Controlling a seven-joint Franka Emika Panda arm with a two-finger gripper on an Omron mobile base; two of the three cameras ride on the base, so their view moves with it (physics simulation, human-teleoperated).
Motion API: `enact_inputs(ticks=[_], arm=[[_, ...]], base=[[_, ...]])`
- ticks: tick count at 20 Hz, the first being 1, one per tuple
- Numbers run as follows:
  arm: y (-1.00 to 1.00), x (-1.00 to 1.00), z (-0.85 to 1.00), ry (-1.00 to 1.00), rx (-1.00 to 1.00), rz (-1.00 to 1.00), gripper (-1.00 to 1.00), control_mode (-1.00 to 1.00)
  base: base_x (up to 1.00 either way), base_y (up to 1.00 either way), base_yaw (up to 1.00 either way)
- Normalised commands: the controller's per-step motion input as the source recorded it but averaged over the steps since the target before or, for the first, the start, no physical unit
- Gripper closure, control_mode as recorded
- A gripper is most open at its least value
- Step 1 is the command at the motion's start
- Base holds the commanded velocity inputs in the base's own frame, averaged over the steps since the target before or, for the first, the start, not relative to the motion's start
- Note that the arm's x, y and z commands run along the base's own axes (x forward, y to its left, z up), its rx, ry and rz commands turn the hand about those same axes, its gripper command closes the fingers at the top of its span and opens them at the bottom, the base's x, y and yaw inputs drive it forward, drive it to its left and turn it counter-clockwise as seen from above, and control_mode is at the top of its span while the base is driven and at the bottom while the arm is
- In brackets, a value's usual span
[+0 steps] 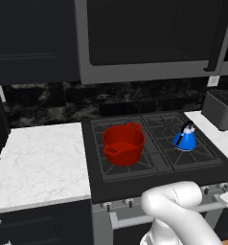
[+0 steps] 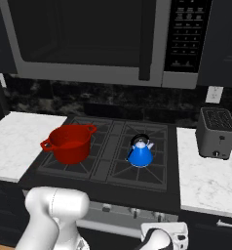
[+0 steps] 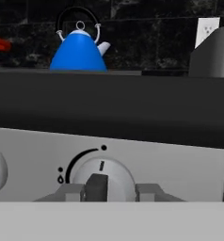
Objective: Pick the kettle from the counter and place it on a stove burner. Then turn the burner on.
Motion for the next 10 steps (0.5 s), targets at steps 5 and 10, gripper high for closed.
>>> enact_inputs(ticks=[5, 10], arm=[[0.00, 0.00, 0.00, -0.28, -0.20, 0.14, 1.00, -1.00], [0.00, 0.03, 0.00, -0.29, -0.28, 0.16, 1.00, -1.00]], base=[[0.00, 0.00, 0.00], [0.00, 0.00, 0.00]])
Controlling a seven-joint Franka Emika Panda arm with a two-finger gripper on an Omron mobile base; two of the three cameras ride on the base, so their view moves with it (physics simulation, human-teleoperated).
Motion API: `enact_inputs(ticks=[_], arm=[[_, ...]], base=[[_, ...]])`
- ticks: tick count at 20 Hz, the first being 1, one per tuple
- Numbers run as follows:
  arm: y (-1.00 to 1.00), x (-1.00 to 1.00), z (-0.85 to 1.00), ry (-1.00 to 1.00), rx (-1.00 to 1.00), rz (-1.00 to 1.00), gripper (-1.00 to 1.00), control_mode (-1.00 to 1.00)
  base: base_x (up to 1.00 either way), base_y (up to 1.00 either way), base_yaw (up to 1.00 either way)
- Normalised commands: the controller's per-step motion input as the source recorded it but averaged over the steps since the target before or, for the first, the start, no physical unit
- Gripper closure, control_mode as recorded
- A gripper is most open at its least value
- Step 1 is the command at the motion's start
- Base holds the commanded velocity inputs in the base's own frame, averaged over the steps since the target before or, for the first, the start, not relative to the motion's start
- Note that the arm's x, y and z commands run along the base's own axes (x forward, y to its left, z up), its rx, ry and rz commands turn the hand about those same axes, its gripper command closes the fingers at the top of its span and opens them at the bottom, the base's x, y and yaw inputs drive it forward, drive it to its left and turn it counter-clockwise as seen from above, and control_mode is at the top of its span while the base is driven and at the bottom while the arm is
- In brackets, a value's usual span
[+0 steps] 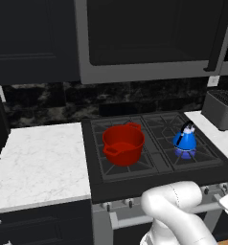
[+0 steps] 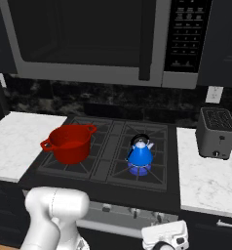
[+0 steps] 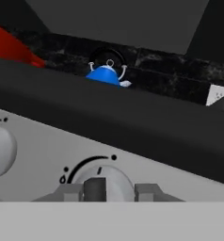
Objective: Pick the kettle from the counter and place it on a stove burner. Then turn the burner on.
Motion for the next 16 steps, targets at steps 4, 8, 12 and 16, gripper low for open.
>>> enact_inputs(ticks=[4, 8, 12, 16], arm=[[0.00, 0.10, 0.00, -0.29, -0.32, 0.16, 1.00, -1.00], [0.00, 0.09, 0.00, -0.29, -0.35, 0.17, 1.00, -1.00], [0.01, 0.03, 0.00, -0.31, -0.33, 0.19, 1.00, -1.00], [0.00, -0.02, 0.00, -0.22, -0.18, 0.16, 1.00, -1.00]], base=[[0.00, 0.00, 0.00], [0.00, 0.00, 0.00], [0.00, 0.00, 0.00], [0.00, 0.00, 0.00]])
